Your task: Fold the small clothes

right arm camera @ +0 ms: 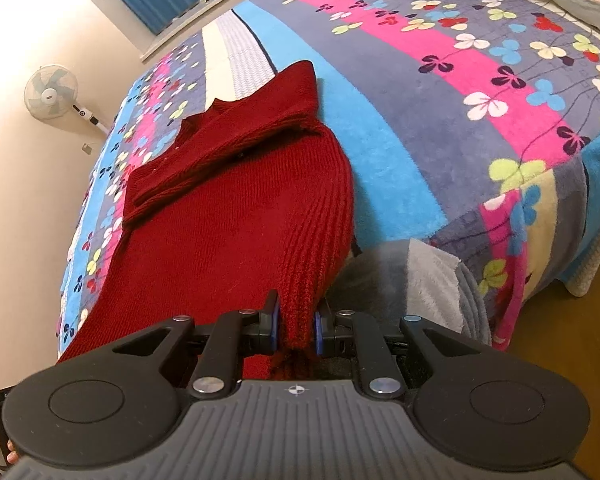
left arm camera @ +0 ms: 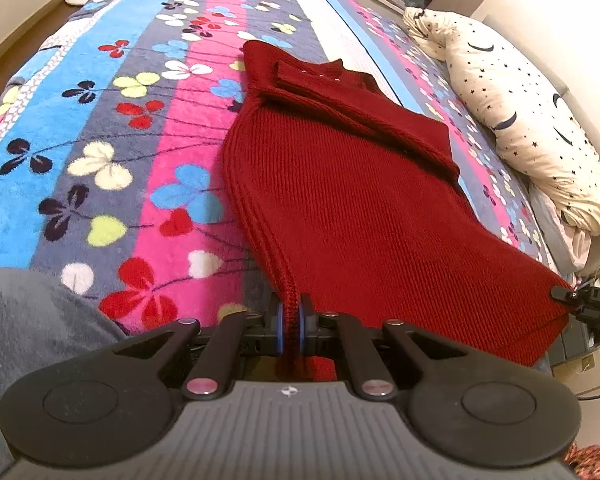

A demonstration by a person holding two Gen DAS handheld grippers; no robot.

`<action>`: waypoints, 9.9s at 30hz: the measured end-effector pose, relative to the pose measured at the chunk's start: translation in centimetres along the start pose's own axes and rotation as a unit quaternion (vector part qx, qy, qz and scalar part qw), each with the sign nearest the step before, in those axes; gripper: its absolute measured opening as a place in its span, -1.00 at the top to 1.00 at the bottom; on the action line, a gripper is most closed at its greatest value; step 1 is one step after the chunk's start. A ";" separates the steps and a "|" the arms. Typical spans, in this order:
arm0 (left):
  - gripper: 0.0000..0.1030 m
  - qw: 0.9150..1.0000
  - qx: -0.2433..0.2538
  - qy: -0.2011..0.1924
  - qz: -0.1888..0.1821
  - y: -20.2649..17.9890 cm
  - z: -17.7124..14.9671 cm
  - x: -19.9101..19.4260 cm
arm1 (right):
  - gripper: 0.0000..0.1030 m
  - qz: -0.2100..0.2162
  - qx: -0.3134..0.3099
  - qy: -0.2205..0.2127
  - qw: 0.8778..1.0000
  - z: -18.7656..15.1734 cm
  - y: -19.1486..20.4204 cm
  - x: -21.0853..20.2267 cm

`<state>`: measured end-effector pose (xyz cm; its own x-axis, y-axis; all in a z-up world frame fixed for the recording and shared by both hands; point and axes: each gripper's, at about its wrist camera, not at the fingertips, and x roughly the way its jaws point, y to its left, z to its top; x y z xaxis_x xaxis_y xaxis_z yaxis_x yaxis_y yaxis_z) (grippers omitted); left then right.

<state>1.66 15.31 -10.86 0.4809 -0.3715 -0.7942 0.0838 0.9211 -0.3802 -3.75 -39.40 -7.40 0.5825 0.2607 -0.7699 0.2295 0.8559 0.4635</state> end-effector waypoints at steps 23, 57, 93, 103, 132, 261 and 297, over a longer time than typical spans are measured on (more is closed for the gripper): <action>0.85 0.998 -0.030 -0.044 0.026 -2.2 25.4 10.3 | 0.67 -0.007 0.022 0.010 1.000 22.5 4.5 12.2; 0.77 0.983 0.106 -0.008 0.149 -3.7 36.6 29.3 | 0.87 -0.118 -0.060 -0.089 0.987 26.3 4.3 29.4; -0.99 0.964 0.036 -0.043 0.258 0.9 23.1 16.4 | -0.35 -0.137 -0.082 -0.078 0.984 15.0 6.3 21.1; -0.99 0.974 0.005 -0.020 0.225 -9.1 9.5 4.5 | -0.78 -0.065 -0.143 -0.120 0.980 1.7 13.7 5.8; -0.99 0.972 0.091 -0.069 0.204 -16.7 0.9 -3.0 | -0.84 -0.054 -0.235 -0.189 0.952 -8.5 16.5 -3.2; -0.99 0.958 -0.076 -0.037 0.274 1.8 10.7 4.3 | -0.02 0.032 -0.429 -0.044 0.902 -4.9 35.3 16.1; -0.99 0.959 0.027 -0.077 0.273 -10.6 1.9 -5.1 | -0.62 0.042 -0.406 -0.144 0.902 -11.0 28.3 -0.1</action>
<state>0.04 7.62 -1.88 0.5890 0.1851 -0.7866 -0.1742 0.9796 0.1001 -5.95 -10.32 0.97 0.7759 0.3140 -0.5471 -0.4038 0.9136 -0.0483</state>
